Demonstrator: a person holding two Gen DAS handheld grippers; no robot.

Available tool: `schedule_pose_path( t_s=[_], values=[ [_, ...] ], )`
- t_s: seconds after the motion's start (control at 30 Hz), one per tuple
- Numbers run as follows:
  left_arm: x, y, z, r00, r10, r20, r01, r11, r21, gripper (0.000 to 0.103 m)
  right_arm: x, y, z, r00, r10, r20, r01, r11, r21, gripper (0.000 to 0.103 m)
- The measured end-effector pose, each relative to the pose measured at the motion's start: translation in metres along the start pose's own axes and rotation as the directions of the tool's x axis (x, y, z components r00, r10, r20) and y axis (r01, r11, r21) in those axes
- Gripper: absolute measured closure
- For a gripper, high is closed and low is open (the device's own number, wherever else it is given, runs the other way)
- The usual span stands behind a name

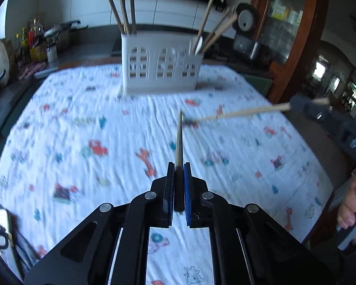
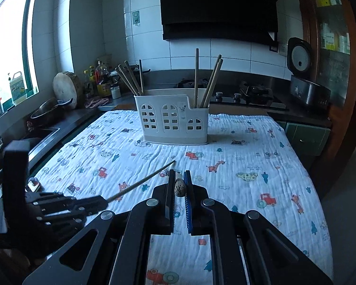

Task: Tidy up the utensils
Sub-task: 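Lift both held chopsticks and carry them above the white caddy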

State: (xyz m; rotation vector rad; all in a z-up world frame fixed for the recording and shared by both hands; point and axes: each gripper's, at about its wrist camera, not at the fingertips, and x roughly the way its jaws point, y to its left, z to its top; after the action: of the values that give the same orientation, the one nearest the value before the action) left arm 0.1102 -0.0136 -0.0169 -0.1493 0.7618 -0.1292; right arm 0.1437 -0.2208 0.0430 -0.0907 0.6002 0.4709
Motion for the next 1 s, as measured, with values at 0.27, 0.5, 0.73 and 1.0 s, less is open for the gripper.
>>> schedule_pose_path(
  t_s=[0.27,0.5,0.73,1.0],
  values=[
    [-0.027,0.009,0.061,0.995,-0.075,0.067,0.071,0.996,0.059,0.097,0.012,-0.009,0.051,0.998,0.049,-0.047,-0.051,0.998,-0.035,0.096],
    [-0.018,0.004,0.106,0.995,-0.086,0.058,0.079,0.99,0.119,0.097,0.026,-0.007,0.099,0.995,0.066,-0.077,-0.073,0.994,-0.086,0.096],
    [-0.029,-0.001,0.16,0.989,-0.09,0.114,0.071,0.985,0.159,0.097,0.032,-0.002,0.154,0.997,0.061,-0.055,-0.068,0.988,-0.141,0.096],
    [-0.05,0.007,0.232,0.972,-0.065,0.227,0.03,0.987,0.156,0.097,0.041,-0.002,0.212,0.999,0.031,0.008,-0.029,0.984,-0.175,0.096]
  ],
)
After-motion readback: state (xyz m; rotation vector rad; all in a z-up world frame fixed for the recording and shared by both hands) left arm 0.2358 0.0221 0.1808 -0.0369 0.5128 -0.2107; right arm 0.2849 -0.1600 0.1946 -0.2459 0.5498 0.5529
